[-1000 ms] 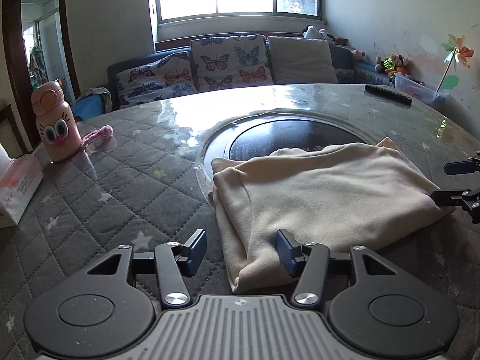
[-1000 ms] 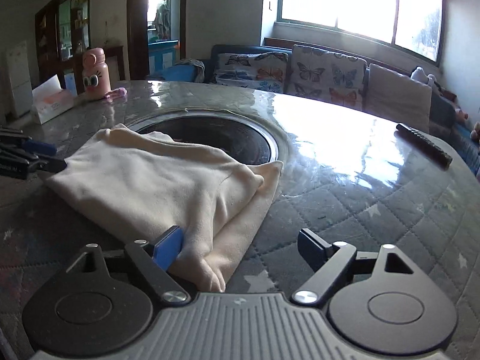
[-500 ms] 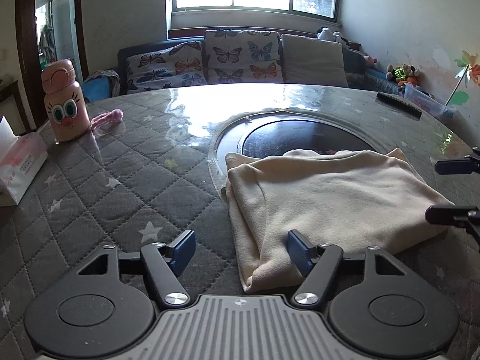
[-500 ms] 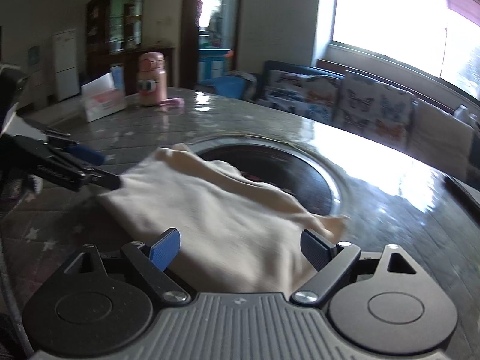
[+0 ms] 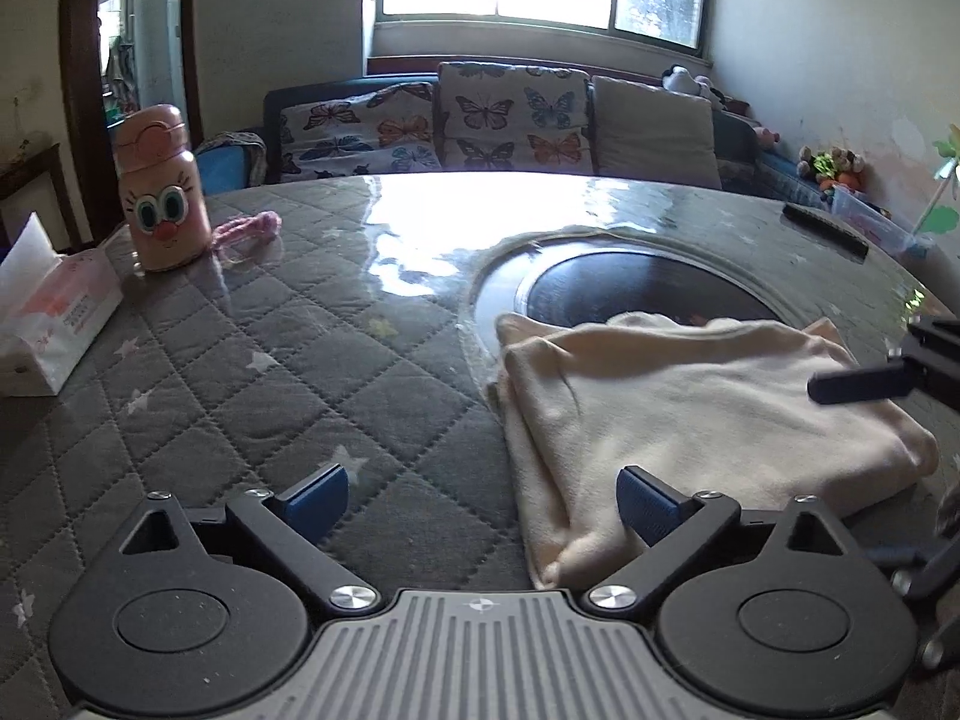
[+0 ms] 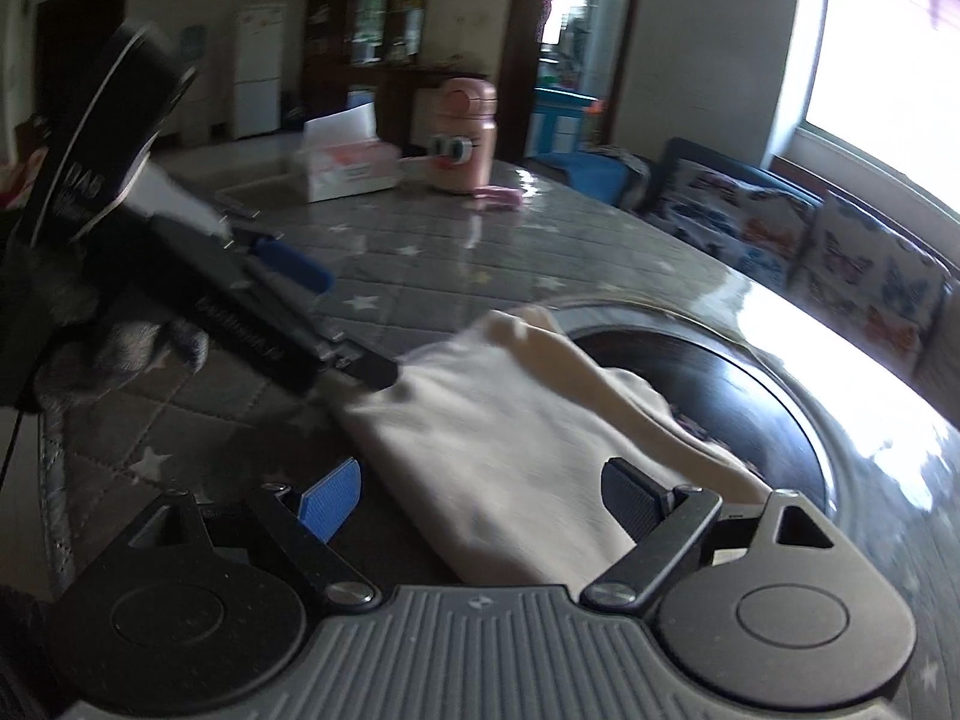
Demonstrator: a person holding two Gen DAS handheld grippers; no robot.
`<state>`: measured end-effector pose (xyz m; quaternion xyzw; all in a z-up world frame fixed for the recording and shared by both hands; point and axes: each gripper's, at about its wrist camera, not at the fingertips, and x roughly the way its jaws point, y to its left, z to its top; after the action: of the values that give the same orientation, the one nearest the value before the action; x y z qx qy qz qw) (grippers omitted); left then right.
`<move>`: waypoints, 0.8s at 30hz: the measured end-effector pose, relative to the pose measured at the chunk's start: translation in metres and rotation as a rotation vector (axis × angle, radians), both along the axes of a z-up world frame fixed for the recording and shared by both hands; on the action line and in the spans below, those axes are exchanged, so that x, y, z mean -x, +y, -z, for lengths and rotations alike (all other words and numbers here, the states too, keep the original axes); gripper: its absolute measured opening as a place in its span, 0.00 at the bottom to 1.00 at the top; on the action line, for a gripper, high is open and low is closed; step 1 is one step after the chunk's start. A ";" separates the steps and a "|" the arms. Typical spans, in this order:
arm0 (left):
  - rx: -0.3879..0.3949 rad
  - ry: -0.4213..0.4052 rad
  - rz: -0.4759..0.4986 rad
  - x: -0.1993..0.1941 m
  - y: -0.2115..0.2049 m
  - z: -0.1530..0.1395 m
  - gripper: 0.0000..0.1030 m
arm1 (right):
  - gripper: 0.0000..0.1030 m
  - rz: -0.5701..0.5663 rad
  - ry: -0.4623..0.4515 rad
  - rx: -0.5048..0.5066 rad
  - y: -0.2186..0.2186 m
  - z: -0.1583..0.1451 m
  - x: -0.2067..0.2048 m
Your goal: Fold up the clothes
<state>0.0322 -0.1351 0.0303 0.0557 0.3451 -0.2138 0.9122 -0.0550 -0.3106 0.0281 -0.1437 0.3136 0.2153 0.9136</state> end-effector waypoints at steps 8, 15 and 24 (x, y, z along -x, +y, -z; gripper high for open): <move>0.057 0.009 -0.070 -0.013 0.014 -0.010 0.92 | 0.74 -0.122 0.002 0.058 0.037 0.008 -0.010; 0.155 0.096 -0.083 -0.025 0.012 -0.007 0.87 | 0.53 -0.182 -0.022 0.154 0.064 0.019 -0.016; 0.288 0.214 -0.092 -0.039 0.007 -0.008 0.87 | 0.17 -0.129 -0.042 0.101 0.056 0.015 -0.022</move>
<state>0.0716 -0.1276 0.0387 -0.1142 0.4082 -0.2238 0.8776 -0.0327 -0.2544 0.0135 -0.2139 0.2948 0.2548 0.8958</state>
